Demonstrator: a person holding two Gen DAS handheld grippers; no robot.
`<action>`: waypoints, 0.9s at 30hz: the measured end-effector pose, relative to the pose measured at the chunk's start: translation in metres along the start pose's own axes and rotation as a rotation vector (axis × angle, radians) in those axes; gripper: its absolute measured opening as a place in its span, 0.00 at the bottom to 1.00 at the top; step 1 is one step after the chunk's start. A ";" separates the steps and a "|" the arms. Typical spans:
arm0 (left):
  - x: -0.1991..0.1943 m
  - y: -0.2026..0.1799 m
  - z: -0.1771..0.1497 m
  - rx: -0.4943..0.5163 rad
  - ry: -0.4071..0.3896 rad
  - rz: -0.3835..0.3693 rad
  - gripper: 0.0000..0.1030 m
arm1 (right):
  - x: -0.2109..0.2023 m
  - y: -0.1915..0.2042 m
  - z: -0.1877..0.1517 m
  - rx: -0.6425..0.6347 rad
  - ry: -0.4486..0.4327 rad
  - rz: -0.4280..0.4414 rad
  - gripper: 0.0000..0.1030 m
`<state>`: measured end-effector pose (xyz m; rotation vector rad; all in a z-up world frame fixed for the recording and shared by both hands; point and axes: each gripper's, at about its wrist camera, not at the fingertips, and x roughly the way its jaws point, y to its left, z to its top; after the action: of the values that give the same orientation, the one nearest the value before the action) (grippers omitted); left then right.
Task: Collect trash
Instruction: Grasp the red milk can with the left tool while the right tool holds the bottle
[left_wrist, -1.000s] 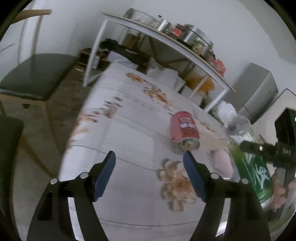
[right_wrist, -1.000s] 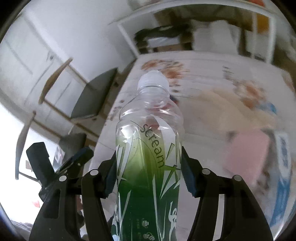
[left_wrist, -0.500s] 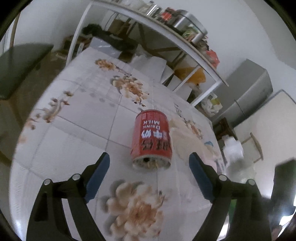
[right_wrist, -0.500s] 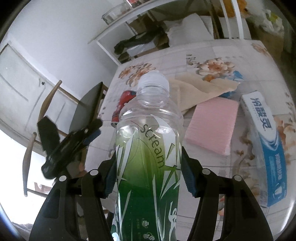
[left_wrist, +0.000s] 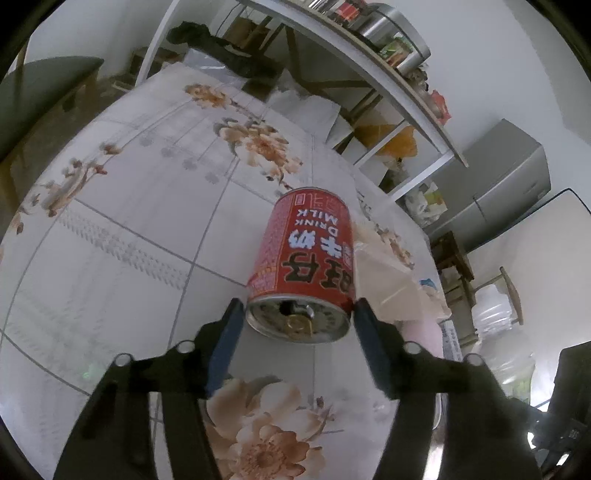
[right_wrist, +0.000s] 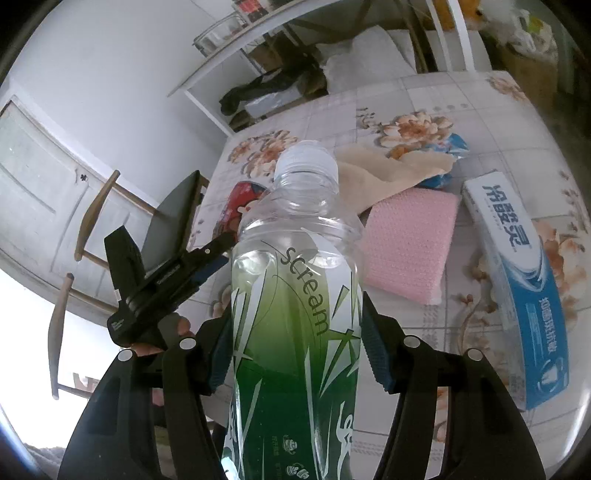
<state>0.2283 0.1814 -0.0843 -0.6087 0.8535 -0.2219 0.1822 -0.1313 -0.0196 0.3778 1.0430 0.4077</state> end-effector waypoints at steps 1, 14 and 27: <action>0.000 -0.001 0.000 0.005 -0.003 0.004 0.57 | 0.000 0.000 0.000 -0.001 -0.001 0.000 0.56; -0.069 -0.021 -0.013 0.165 -0.153 0.134 0.55 | -0.002 0.006 -0.001 0.001 -0.008 0.003 0.56; -0.083 -0.048 -0.034 0.344 -0.152 0.168 0.10 | 0.001 -0.003 0.001 -0.009 0.006 0.021 0.56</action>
<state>0.1510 0.1631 -0.0206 -0.2277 0.6948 -0.1623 0.1842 -0.1331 -0.0211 0.3797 1.0435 0.4325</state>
